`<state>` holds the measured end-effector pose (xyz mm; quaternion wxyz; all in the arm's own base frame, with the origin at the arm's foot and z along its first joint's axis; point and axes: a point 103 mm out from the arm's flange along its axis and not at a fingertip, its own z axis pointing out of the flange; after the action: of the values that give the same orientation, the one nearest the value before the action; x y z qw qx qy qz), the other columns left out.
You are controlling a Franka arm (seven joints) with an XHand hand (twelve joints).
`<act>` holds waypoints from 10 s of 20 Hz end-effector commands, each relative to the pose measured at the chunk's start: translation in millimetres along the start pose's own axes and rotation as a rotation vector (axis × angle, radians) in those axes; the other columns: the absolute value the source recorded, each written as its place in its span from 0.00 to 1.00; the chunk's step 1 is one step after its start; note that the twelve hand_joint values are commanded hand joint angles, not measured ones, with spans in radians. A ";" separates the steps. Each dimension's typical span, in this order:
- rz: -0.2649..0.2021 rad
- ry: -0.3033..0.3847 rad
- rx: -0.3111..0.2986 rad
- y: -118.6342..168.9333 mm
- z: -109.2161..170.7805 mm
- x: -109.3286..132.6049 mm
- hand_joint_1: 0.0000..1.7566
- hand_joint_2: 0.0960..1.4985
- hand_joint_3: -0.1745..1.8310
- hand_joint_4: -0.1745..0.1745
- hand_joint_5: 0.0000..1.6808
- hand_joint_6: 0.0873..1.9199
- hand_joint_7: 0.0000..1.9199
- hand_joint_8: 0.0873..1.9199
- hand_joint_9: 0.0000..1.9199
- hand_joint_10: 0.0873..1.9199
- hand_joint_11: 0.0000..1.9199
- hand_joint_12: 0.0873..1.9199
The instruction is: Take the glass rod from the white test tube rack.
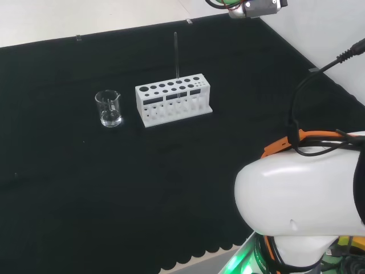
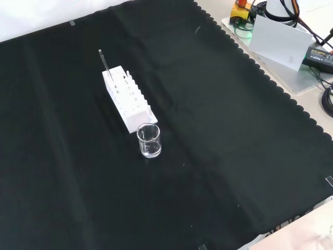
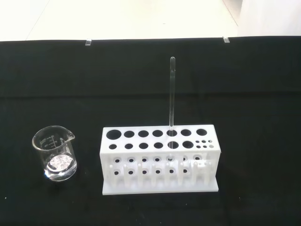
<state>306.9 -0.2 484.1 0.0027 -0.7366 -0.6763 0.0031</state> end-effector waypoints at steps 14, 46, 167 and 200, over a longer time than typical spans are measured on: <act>0.026 -0.006 0.016 4.8 8.4 1.6 0.35 0.49 0.38 0.23 0.01 0.00 0.00 0.24 0.04 0.43 0.00 0.74; -0.021 -0.059 0.050 122.0 -17.3 9.4 0.33 0.52 0.37 0.23 0.05 0.00 0.01 0.36 0.12 0.43 0.11 0.72; -0.104 0.053 0.338 295.8 230.2 -16.7 0.62 0.71 0.21 0.00 0.45 0.64 0.46 0.37 0.70 0.24 0.68 0.47; -0.136 -0.040 0.179 263.6 155.8 5.7 0.74 0.71 0.00 0.00 0.72 0.30 0.65 0.31 0.93 0.20 0.85 0.36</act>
<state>578.1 -23.6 309.9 0.0568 -0.6885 -0.7191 0.0747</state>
